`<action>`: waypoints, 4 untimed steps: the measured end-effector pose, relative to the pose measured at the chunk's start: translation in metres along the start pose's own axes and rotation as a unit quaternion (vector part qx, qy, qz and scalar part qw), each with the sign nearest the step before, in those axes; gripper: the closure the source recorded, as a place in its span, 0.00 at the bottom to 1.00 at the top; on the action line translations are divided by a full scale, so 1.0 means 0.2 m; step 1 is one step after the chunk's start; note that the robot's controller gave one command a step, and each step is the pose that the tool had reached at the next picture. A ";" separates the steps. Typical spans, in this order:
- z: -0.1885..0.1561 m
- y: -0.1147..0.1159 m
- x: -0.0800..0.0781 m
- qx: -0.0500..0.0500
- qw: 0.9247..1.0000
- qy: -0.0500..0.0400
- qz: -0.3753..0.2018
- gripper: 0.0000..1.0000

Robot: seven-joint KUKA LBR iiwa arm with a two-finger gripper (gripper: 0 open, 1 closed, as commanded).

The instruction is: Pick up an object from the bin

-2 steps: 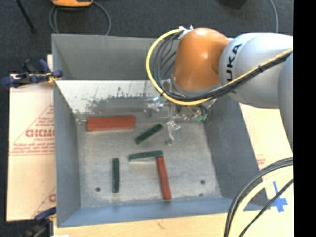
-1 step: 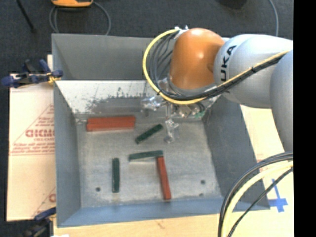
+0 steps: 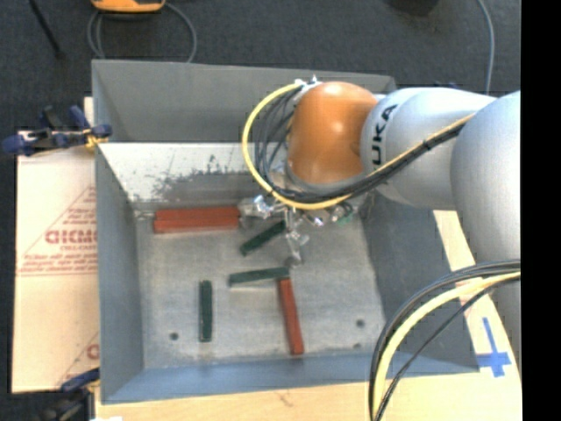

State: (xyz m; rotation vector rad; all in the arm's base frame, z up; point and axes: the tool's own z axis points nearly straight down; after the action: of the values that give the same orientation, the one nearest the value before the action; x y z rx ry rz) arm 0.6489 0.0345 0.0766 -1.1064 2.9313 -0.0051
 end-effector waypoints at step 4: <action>-0.09 -0.02 -0.04 -0.003 0.999 0.002 -0.046 1.00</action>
Offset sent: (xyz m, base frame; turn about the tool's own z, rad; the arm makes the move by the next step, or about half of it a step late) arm 0.0000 0.0000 0.0000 0.0000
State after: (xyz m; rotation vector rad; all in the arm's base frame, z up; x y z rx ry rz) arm 0.6563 0.0367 0.0946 -1.2438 2.8825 0.0003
